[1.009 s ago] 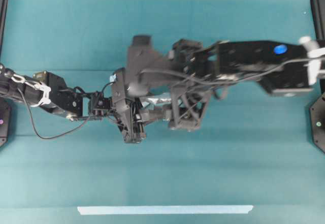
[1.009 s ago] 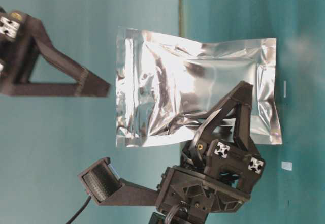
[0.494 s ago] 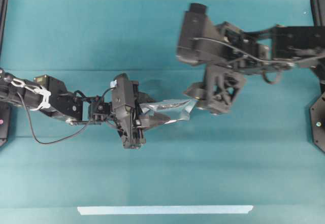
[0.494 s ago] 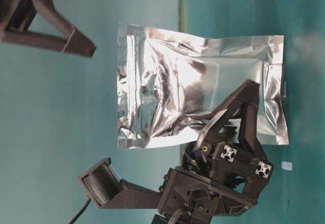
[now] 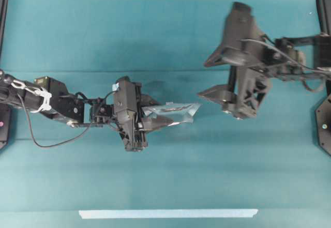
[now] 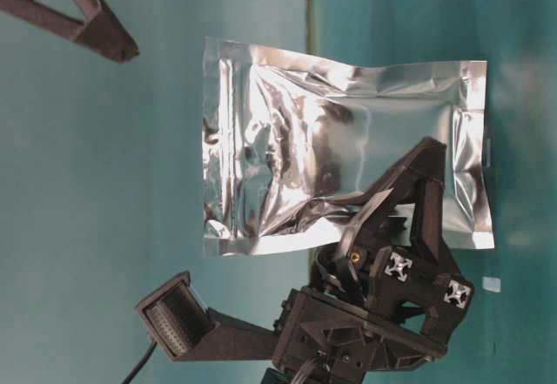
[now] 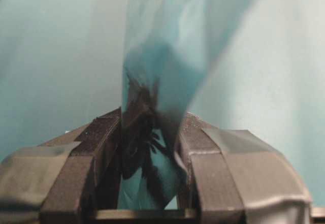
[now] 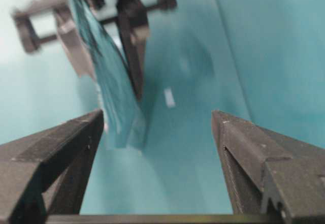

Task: Hand over the silver zip bag and make it stand upright.
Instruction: 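Withdraw the right arm away while the left gripper holds the bag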

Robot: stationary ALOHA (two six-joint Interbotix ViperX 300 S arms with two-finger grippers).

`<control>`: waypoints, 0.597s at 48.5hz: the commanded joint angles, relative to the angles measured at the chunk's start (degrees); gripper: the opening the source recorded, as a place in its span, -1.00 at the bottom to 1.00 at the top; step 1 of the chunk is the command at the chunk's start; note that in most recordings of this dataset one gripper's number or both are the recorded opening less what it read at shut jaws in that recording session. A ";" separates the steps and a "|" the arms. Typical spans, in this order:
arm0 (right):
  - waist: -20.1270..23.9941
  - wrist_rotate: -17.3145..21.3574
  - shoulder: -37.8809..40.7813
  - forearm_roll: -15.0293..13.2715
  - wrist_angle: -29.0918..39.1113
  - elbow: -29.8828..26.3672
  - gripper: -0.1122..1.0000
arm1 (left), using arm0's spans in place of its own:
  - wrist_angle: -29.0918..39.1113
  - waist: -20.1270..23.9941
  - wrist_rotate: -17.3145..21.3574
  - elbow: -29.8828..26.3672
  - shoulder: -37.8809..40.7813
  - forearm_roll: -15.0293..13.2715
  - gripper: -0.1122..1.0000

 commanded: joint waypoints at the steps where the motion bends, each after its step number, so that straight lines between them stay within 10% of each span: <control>1: 0.62 0.35 -2.72 -0.09 -2.20 1.05 0.77 | 0.35 -0.09 0.18 -0.26 -0.35 0.09 -0.29; 29: 4.04 0.18 -2.72 -0.09 -3.87 3.60 0.72 | 1.32 0.35 0.35 -0.18 -0.53 0.09 -0.29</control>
